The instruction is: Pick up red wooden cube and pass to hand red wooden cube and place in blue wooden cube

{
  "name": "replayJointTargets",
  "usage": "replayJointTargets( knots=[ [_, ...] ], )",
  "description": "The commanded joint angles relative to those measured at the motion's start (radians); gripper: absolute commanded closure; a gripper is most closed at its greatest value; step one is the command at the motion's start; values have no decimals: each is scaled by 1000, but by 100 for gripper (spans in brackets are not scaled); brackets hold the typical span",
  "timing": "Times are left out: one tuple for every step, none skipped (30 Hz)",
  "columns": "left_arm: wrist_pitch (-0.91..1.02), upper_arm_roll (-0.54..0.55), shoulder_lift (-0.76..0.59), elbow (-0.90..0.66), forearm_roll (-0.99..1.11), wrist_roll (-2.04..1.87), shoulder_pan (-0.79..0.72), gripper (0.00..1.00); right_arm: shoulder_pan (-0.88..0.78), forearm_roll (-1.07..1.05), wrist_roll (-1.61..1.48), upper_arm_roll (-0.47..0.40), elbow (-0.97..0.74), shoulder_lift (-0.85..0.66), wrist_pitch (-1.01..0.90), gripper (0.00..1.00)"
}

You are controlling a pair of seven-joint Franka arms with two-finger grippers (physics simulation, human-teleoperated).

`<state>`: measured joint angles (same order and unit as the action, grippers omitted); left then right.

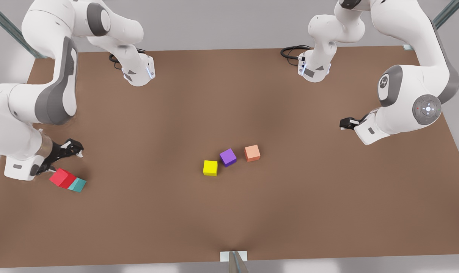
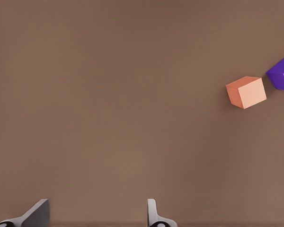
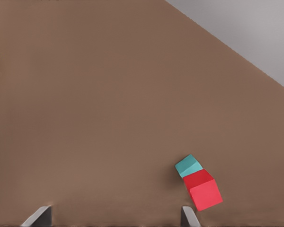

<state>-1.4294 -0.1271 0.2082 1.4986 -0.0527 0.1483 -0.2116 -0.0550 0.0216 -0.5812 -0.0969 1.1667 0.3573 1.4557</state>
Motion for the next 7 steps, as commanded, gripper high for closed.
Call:
replayJointTargets(
  knots=[
    [3,0,-1,0,1,-9,0,0,47,-9,676,34,45,-81,-261,0],
    [3,0,-1,0,1,-9,0,0,102,-8,675,95,151,-170,-218,0],
    [4,0,-1,0,1,-9,0,0,109,-6,670,100,189,-193,-189,0],
    [4,0,-1,0,1,-9,0,0,109,-5,669,100,208,-201,-170,0],
    [4,0,-1,0,1,-9,0,0,109,-5,669,100,208,-202,-164,0],
    [4,0,-1,0,1,-9,0,0,109,-5,669,100,225,-210,-150,0],
    [6,0,-1,0,1,-9,0,0,109,-5,669,100,231,-216,-144,0]
  ],
)
